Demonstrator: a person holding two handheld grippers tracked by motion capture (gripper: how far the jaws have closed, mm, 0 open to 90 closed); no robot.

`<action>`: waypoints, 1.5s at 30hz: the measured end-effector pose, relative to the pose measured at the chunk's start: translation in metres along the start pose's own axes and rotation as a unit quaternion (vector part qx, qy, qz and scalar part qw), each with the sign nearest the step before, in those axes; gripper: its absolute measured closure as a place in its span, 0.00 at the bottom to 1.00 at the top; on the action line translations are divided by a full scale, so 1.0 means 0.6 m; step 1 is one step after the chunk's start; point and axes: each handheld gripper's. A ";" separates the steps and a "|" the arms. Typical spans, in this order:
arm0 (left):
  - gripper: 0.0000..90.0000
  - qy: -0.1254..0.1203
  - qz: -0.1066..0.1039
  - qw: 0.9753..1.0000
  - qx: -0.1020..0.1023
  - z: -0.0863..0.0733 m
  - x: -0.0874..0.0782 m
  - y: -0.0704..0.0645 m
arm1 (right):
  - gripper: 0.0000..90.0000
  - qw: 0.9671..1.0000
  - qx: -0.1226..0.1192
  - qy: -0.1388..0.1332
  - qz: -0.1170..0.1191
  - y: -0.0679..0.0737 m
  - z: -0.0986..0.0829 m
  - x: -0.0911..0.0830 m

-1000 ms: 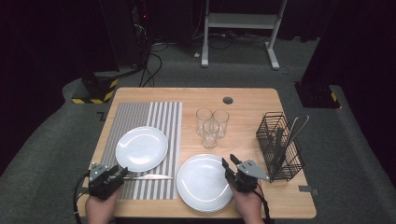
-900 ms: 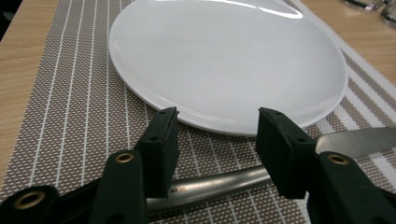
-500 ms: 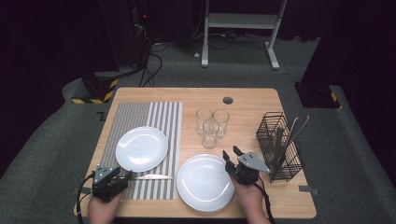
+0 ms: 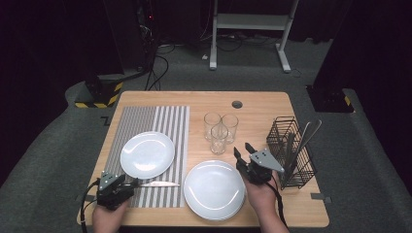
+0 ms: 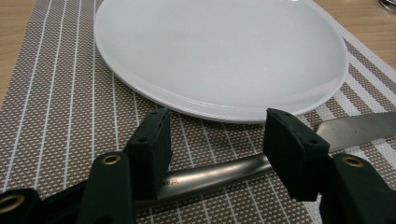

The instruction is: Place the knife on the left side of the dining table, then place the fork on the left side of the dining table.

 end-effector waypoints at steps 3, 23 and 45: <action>0.47 0.001 0.001 1.000 0.001 0.001 0.001 0.000 | 0.59 1.000 -0.003 -0.001 -0.004 -0.005 0.006 0.000; 0.44 0.003 -0.001 1.000 0.003 0.001 0.001 0.001 | 0.56 0.999 -0.009 -0.018 -0.035 -0.050 0.054 -0.009; 0.43 0.005 -0.007 1.000 0.003 0.001 0.001 0.001 | 0.58 0.997 -0.009 -0.016 -0.073 -0.100 0.075 -0.017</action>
Point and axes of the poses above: each handheld gripper's, and its own axes: x roughly forward along the jaws, z roughly out of its top, y roughly to its left, and after that the axes turned 13 degrees about -x, right-handed
